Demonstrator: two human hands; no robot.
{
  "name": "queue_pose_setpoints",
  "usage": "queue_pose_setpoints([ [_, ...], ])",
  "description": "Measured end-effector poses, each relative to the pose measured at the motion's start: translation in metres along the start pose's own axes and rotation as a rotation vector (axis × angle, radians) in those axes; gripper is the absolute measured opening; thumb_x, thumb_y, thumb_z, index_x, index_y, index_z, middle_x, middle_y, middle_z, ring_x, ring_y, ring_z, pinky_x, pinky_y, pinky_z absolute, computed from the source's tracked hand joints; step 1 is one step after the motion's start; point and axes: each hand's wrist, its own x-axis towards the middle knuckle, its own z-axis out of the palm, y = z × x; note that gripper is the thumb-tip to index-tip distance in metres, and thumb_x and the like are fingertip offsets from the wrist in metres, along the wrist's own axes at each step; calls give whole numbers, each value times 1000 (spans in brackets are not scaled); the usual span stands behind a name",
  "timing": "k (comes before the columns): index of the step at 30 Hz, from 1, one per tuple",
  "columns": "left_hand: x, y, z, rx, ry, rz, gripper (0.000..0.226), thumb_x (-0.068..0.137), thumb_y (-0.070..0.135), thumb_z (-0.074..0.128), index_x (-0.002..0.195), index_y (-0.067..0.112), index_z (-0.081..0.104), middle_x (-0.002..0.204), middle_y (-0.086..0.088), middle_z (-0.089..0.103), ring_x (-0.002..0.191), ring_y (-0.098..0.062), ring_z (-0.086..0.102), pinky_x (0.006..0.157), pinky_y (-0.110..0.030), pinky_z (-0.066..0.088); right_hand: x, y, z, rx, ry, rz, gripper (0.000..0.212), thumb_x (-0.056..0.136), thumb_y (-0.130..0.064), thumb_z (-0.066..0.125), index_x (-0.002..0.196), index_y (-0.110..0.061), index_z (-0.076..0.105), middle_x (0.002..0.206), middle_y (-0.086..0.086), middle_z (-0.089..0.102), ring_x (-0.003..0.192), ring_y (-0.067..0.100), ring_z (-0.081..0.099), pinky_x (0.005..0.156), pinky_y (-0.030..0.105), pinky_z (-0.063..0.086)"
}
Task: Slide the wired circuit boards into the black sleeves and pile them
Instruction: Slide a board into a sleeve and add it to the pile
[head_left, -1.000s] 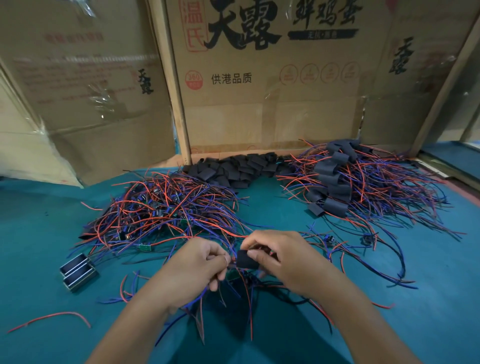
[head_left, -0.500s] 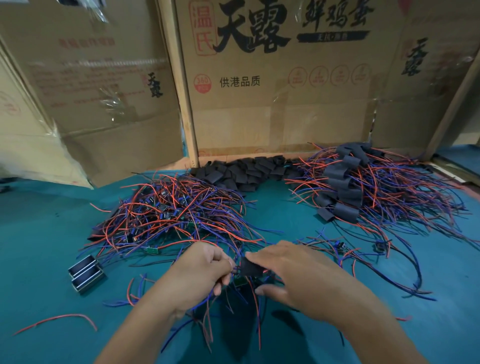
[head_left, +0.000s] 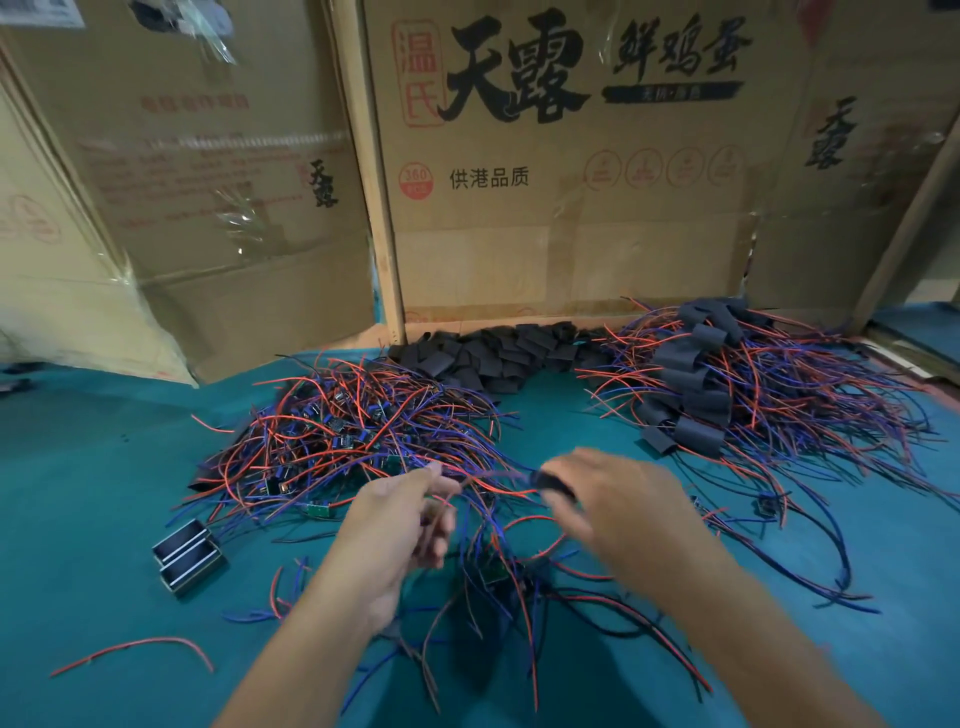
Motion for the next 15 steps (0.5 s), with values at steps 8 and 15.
queue_pose_setpoints([
  [8, -14, -25, 28, 1060, 357, 673, 19, 94, 41, 56, 84, 25, 58, 58, -3, 63, 59, -30, 63, 50, -36, 42, 82, 124, -56, -376, 104, 203, 27, 100, -30, 45, 114, -13, 62, 106, 10, 65, 94, 30, 65, 72, 36, 52],
  [15, -3, -34, 38, 1248, 319, 781, 23, 83, 30, 75, 74, 21, 56, 39, -1, 49, 32, -25, 50, 34, -26, 30, 130, 198, -71, -400, 37, 455, 45, 95, -37, 59, 124, -6, 50, 106, 22, 64, 96, 38, 63, 77, 40, 54],
])
